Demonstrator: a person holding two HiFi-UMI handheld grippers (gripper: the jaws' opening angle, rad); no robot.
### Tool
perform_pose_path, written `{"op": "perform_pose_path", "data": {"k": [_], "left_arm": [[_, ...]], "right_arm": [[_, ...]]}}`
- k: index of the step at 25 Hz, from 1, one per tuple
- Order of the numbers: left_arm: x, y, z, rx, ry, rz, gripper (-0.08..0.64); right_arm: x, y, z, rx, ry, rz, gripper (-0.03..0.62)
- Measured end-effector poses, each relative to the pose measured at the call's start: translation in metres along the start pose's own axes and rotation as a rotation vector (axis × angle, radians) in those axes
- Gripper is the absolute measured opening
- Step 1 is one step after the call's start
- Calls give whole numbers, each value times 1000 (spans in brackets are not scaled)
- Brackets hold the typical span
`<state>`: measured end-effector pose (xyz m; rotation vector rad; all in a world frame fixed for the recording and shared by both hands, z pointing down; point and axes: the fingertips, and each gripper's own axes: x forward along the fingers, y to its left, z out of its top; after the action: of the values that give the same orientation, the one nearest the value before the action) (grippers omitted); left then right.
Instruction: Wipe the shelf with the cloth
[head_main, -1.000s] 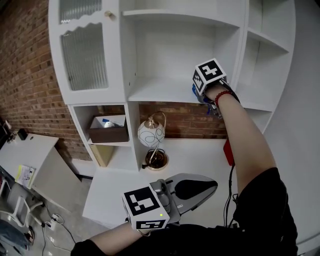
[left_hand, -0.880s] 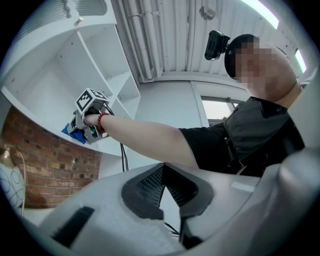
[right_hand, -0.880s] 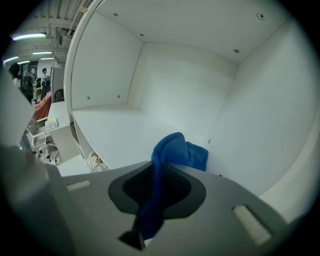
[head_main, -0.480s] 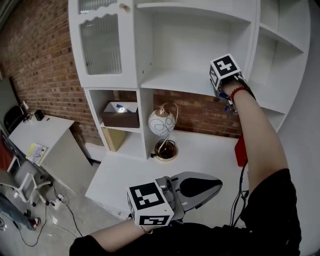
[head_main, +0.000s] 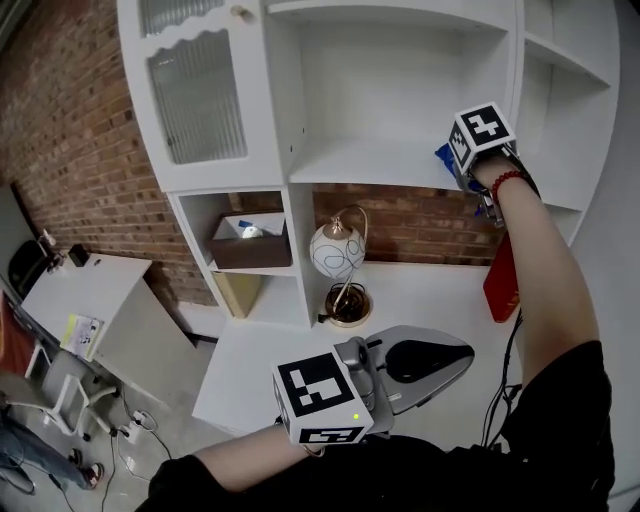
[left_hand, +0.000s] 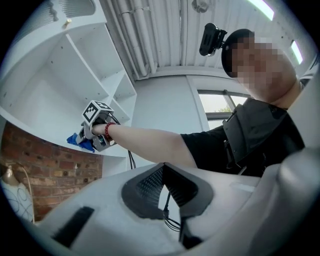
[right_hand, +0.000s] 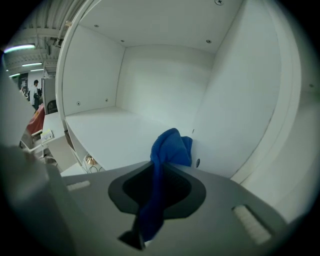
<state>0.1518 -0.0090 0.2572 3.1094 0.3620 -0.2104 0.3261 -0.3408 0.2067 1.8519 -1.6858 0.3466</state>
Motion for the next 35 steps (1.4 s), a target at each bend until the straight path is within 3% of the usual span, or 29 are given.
{"op": "perform_pose_path", "data": {"k": [3,6,8,12,15,19,22,31,35], "left_arm": [[-20,8,5,-11,4,-42,-2],[-41,11,7,-18,7,-99,-2],[-54,10,6,-35,12,-149,-2],[-76,10,9,-25,13,-230,-2],[-94,16,13,-4,2,-250,-2],[-117,29,7,-15,-18,-244,-2],[-130,37,8,-44,-40,-252,-2],[-121,36,8,-60,-79,-321,-2],[-98,29,12,-53,-108,-363,-2]], "right_arm": [[-2,-5,1,34,-3,-52,51],[-5,5,6,-5,-62,-103,51],[-8,37,17,-21,-137,4,52],[-30,147,75,102,-398,385,54],[-35,219,100,92,-504,492,54],[-20,273,107,57,-470,504,55],[-8,286,105,38,-447,461,55],[-9,257,88,41,-436,360,52],[-12,228,72,106,-431,384,51]]}}
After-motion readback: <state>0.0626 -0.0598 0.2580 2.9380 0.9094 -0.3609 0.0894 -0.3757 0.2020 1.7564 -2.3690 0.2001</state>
